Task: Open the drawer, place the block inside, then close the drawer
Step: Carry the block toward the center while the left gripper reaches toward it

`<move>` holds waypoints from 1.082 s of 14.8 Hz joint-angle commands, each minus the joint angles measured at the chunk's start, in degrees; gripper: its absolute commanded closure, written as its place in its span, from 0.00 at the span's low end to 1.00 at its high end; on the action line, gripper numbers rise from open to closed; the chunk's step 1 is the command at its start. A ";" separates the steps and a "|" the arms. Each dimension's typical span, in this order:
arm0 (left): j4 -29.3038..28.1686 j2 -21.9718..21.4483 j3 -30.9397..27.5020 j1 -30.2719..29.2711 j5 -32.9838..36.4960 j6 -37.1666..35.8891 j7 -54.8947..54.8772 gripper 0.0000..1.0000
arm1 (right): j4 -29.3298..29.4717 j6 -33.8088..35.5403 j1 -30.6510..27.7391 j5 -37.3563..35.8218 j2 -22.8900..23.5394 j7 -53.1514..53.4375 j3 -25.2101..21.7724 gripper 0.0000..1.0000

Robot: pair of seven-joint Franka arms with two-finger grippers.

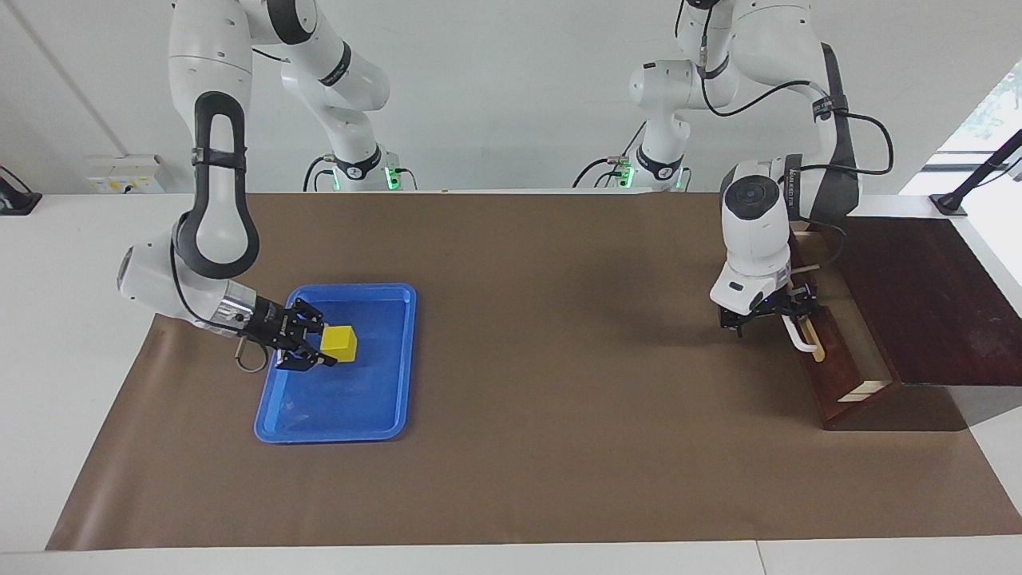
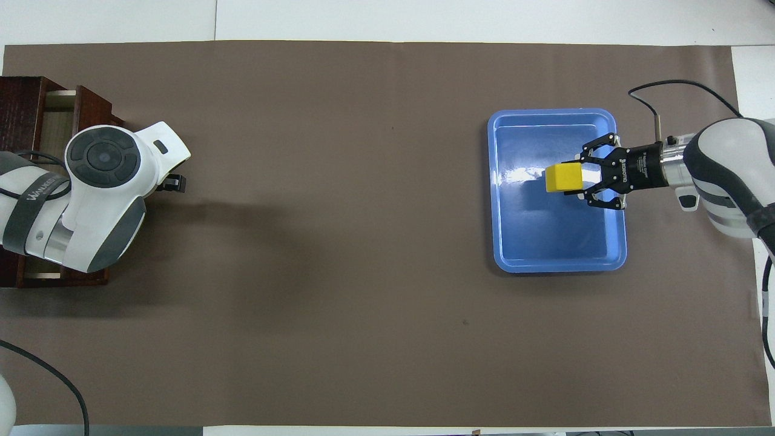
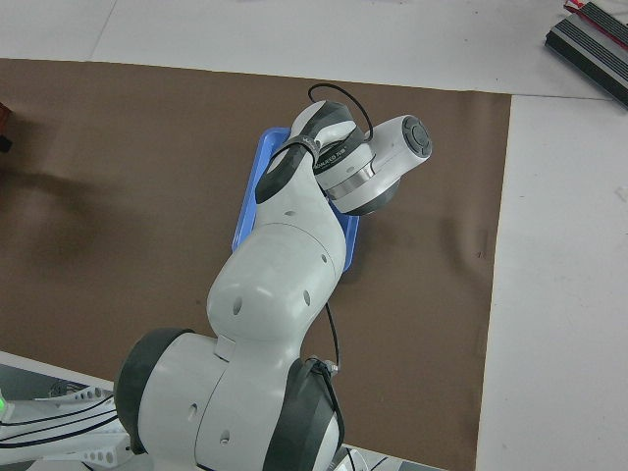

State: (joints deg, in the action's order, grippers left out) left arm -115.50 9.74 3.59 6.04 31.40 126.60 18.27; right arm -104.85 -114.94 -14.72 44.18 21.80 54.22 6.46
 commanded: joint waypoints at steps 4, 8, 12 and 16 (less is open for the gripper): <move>2.47 1.69 2.12 3.44 -7.31 -2.66 0.81 0.00 | 9.57 -0.45 8.90 1.26 0.00 15.12 0.39 1.00; 2.73 1.78 3.61 3.54 -8.72 -3.46 0.98 0.00 | 9.66 -5.28 16.90 1.43 0.17 20.47 0.39 1.00; 3.52 2.04 5.02 3.62 -10.66 -4.16 2.56 0.00 | 9.66 -12.74 24.10 5.74 0.87 28.28 0.39 1.00; 3.52 2.04 5.55 3.54 -11.01 -4.51 2.65 0.00 | 12.46 -13.99 27.29 5.57 2.98 36.20 0.39 1.00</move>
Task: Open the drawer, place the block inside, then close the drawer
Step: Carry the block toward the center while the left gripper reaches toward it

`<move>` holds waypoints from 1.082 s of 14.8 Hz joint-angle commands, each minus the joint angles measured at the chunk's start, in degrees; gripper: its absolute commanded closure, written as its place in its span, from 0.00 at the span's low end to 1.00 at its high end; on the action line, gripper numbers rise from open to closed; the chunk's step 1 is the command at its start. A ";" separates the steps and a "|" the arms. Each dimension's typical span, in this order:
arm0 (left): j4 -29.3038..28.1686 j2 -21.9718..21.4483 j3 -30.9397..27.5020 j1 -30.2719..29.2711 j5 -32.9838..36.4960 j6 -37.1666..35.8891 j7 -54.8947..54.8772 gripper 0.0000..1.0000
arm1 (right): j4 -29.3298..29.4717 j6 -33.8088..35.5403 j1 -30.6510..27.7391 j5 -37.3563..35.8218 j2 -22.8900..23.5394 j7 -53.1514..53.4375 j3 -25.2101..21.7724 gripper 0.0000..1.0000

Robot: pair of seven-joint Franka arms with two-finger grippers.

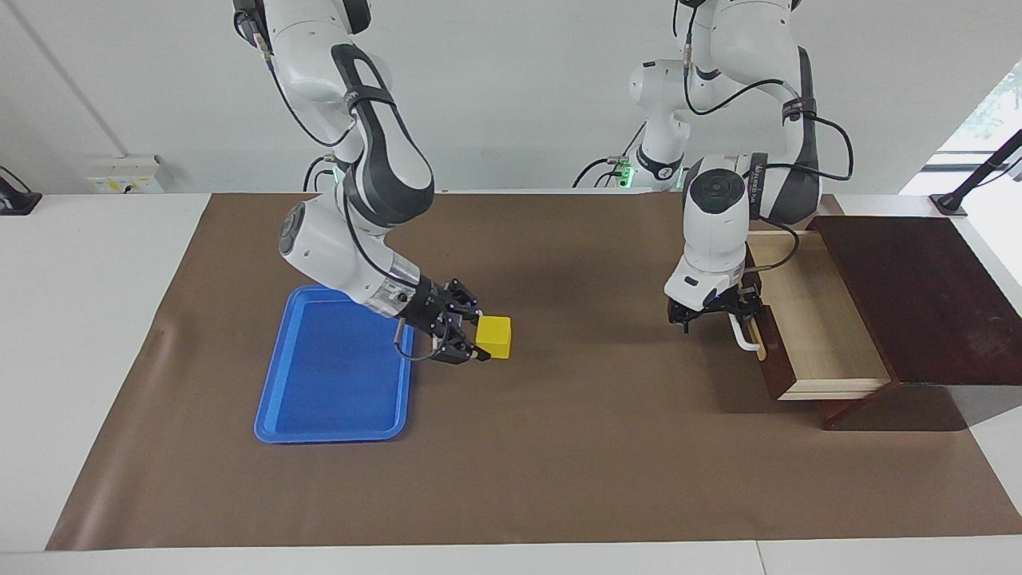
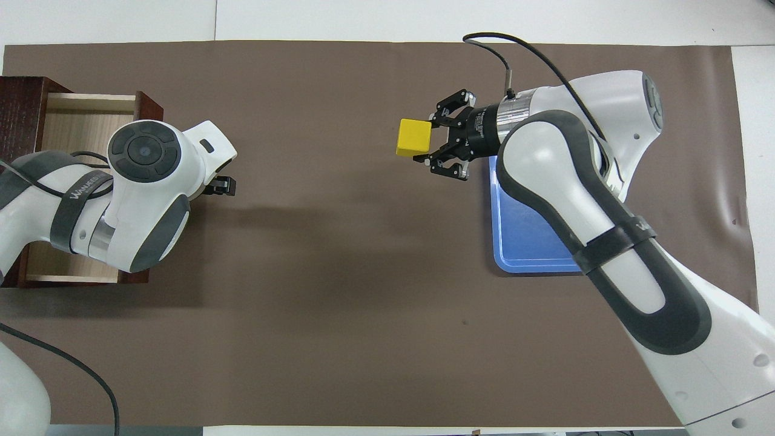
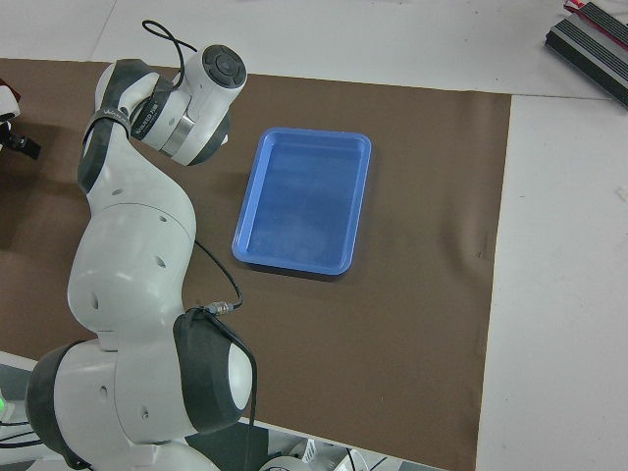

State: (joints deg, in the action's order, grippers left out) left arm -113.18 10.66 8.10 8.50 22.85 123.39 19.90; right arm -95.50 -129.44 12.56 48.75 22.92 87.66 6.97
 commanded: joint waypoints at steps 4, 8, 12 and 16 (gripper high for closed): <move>4.70 1.90 0.86 1.00 -2.46 -4.63 0.93 0.00 | 5.31 1.72 4.75 -1.71 3.97 2.96 -0.11 1.00; 10.69 3.05 0.95 0.56 -2.46 -11.40 0.84 0.00 | 6.29 6.29 4.93 -4.71 4.23 2.52 -0.11 1.00; 16.75 3.05 0.16 0.20 -10.16 -19.40 1.80 0.00 | 7.69 8.58 5.02 -5.68 4.41 2.43 -0.11 1.00; 19.66 2.96 -2.03 0.20 -20.10 -20.65 25.48 0.00 | 7.87 9.82 5.28 -8.23 4.41 2.26 -0.11 1.00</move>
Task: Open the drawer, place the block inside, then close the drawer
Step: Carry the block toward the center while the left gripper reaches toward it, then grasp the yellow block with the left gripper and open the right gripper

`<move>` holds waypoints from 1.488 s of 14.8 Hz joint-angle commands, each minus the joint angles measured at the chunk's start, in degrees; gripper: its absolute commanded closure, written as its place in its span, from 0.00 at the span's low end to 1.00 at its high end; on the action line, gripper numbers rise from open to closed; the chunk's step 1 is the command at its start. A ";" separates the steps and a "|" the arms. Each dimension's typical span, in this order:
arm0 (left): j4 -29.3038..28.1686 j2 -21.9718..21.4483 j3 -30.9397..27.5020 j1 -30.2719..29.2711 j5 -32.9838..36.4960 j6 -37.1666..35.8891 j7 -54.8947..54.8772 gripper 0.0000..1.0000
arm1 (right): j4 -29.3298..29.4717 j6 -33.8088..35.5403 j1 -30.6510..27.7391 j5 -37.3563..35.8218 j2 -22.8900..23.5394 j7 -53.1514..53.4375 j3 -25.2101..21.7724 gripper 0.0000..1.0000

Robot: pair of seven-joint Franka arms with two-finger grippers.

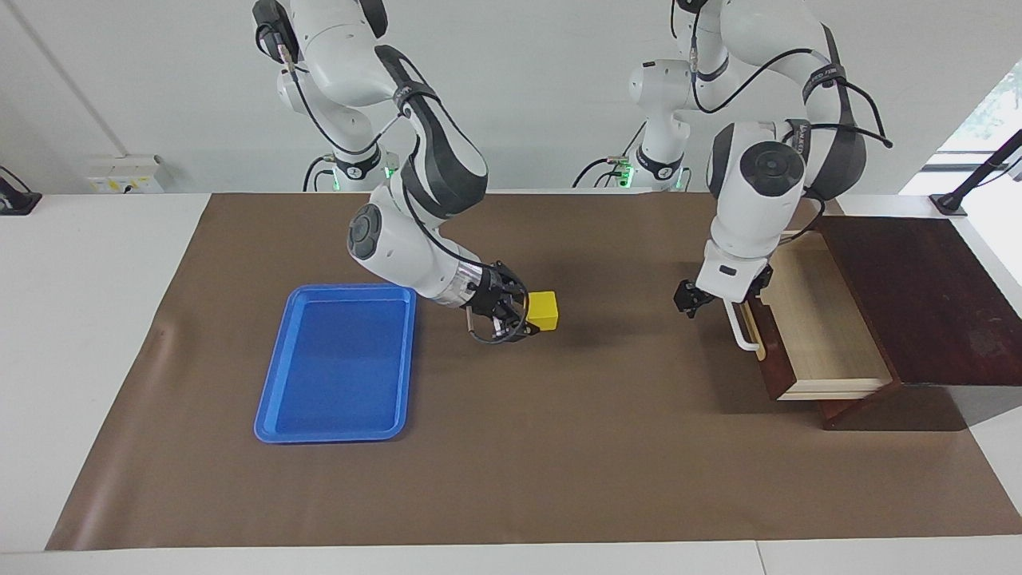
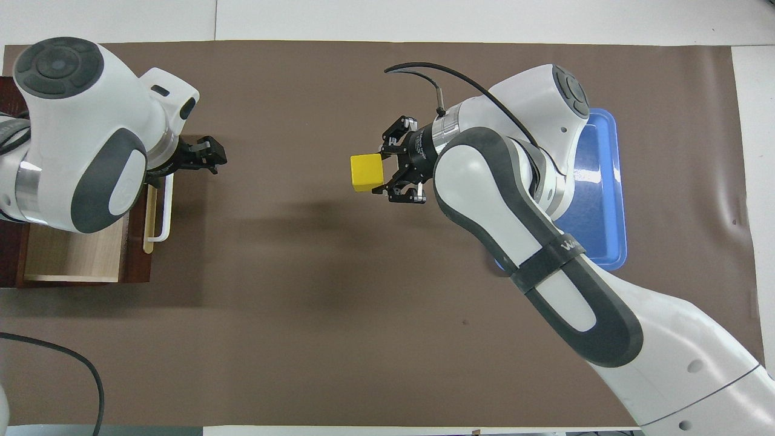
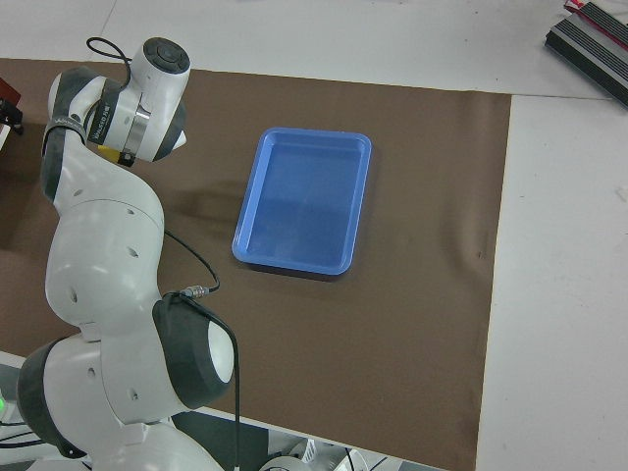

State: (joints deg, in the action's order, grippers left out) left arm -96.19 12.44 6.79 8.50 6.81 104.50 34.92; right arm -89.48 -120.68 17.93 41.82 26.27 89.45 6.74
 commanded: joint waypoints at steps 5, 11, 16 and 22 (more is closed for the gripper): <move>3.56 1.27 -0.81 0.90 -9.45 -0.80 39.97 0.00 | 1.85 0.89 0.00 -1.04 1.15 0.46 0.20 1.00; 3.56 1.45 4.97 2.75 -7.87 3.15 77.46 0.00 | 2.81 -0.17 1.49 -0.60 1.50 0.46 0.38 1.00; 3.99 1.71 13.06 3.10 -6.47 3.60 89.34 0.00 | 2.91 -2.10 2.11 0.72 1.68 0.64 0.29 1.00; 7.59 5.83 18.26 3.19 -0.85 4.48 99.81 0.00 | 2.73 -2.97 2.46 0.72 1.59 0.64 0.38 1.00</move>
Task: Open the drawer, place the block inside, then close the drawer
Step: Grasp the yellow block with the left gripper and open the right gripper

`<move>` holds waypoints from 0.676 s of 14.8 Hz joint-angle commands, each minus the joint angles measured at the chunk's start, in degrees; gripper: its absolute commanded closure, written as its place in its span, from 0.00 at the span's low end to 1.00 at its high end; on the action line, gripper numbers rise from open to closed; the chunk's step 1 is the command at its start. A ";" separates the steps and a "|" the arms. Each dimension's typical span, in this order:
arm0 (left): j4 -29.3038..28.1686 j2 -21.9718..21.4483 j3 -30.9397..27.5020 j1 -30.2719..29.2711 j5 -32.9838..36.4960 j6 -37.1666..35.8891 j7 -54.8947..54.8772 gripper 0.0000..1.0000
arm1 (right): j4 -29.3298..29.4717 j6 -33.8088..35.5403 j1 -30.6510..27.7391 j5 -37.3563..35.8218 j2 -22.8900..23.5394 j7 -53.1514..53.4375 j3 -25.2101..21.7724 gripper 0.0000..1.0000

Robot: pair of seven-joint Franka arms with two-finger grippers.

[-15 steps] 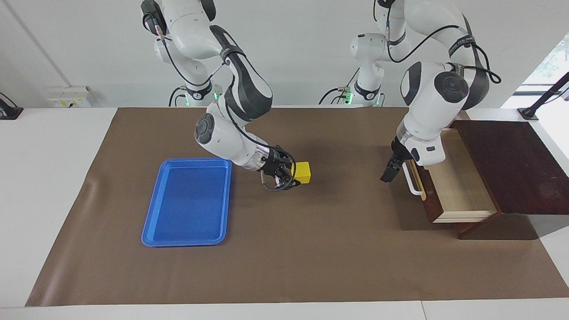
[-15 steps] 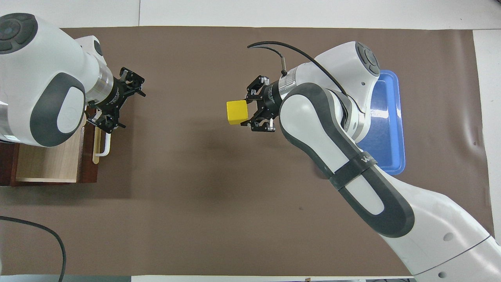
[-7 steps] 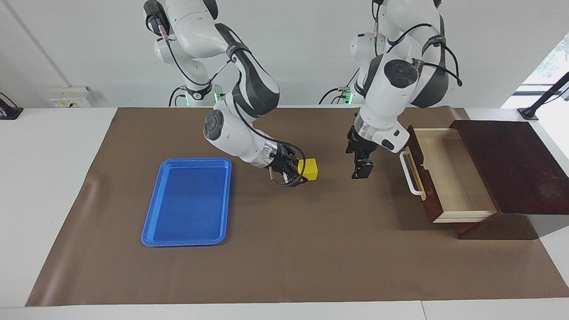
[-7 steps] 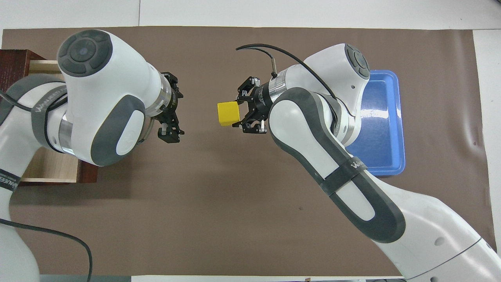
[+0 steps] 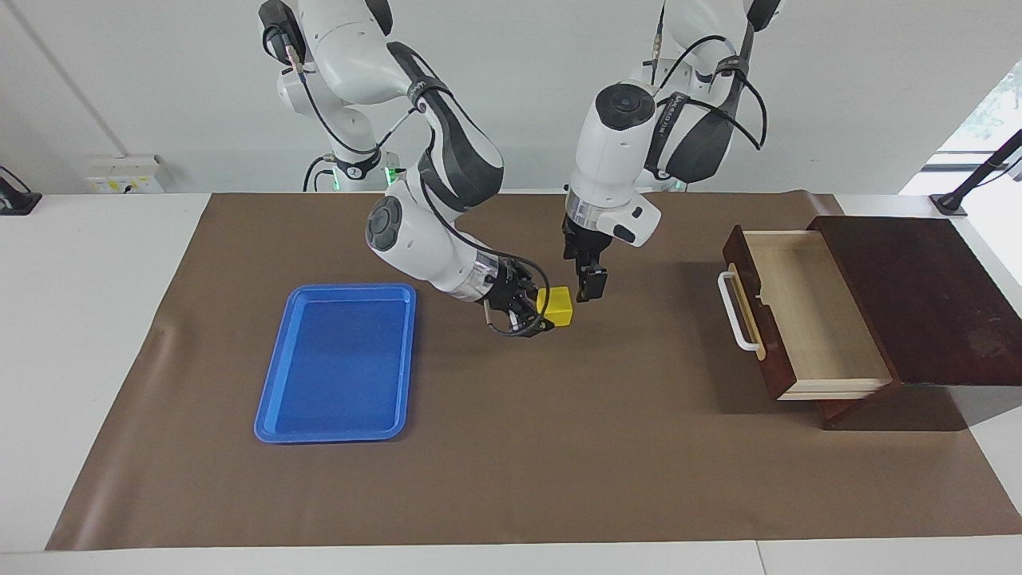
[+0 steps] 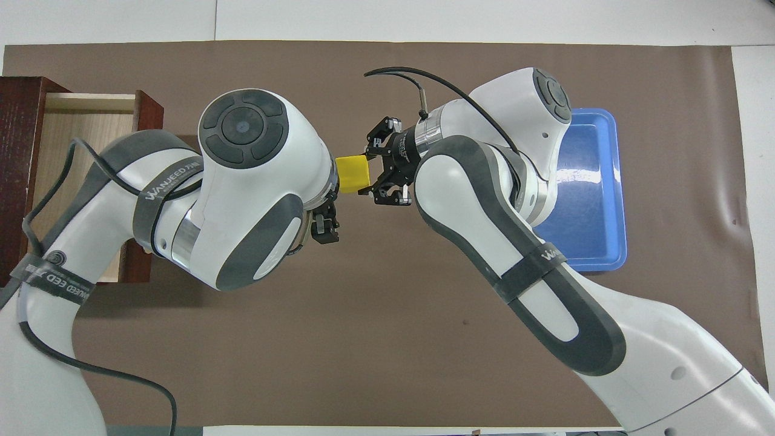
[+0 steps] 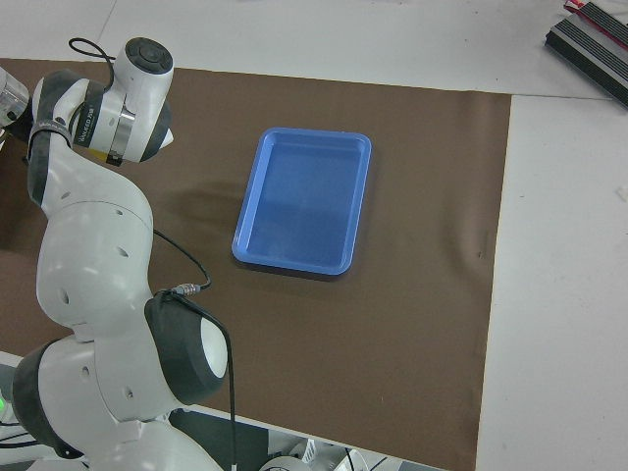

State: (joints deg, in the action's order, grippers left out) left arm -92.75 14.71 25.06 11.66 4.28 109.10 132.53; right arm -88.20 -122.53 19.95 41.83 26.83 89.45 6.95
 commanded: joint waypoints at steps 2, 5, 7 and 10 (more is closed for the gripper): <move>5.64 5.66 -0.10 0.29 2.75 -0.20 3.70 0.00 | 1.36 -1.14 0.44 0.70 1.04 0.64 0.17 1.00; 10.22 9.98 -0.01 1.87 6.26 -0.91 6.59 0.00 | 1.27 -1.22 0.52 0.79 1.04 0.73 0.17 1.00; 10.22 9.90 -0.01 2.22 6.27 -1.34 6.78 0.00 | 1.18 -1.22 0.53 0.79 1.04 0.81 0.17 1.00; 10.31 9.99 -0.01 2.75 6.36 -1.26 6.87 0.00 | 1.10 -1.22 0.53 0.79 1.04 0.90 0.17 1.00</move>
State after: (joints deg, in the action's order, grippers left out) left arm -84.24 24.05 25.23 13.29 9.45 109.15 138.01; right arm -88.20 -122.77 20.16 41.84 26.97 89.45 6.96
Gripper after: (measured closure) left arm 0.000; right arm 0.449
